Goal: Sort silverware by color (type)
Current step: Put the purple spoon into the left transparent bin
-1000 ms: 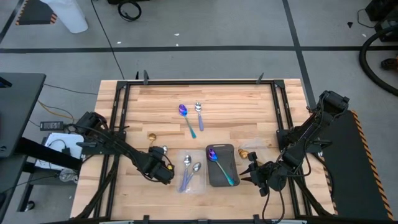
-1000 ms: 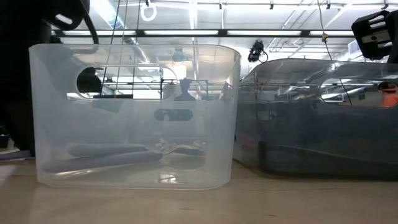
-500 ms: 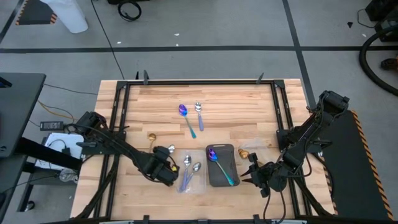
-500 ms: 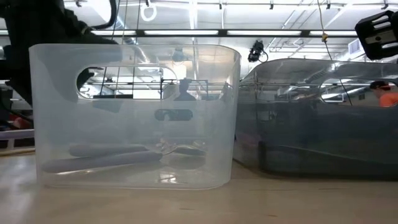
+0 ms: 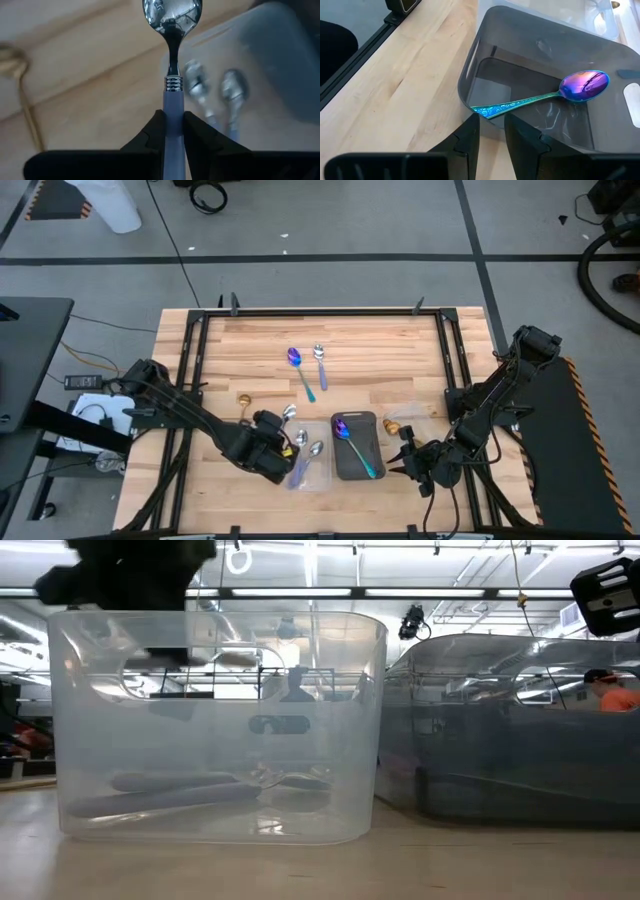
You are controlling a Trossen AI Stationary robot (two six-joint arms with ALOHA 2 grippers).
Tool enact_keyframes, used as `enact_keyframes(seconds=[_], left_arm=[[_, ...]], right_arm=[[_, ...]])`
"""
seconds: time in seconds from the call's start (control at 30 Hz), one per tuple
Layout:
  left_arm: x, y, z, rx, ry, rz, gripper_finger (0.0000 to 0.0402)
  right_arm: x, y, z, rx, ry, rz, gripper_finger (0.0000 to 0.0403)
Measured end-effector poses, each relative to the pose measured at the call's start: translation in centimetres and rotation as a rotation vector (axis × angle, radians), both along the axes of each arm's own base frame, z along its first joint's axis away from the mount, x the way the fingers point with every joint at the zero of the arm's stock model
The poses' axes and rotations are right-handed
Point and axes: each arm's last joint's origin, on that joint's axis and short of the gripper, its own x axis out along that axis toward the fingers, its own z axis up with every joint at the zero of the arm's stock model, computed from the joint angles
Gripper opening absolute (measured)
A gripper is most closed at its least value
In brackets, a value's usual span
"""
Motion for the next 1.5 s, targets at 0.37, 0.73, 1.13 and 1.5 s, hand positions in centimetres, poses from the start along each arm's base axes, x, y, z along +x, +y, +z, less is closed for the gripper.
enact_keyframes(seconds=[0.37,0.73,1.13,1.5], left_arm=[[3.7,-1.5,0.9,-0.03,-0.27,-0.131,0.0052],[4.5,-2.7,-0.1,-0.076,-0.309,-0.143,0.0052],[4.9,-3.2,-3.4,-0.107,-0.194,-0.133,0.0052],[5.2,-3.3,-5.3,-0.113,-0.126,-0.116,0.0052]], right_arm=[[0.0,0.0,0.0,0.012,0.003,-0.011,0.01],[-0.3,0.2,0.0,0.016,0.007,0.006,0.01],[-0.3,0.3,0.0,0.015,0.002,0.006,0.01],[-0.3,0.3,0.0,0.02,0.0,0.005,0.01]])
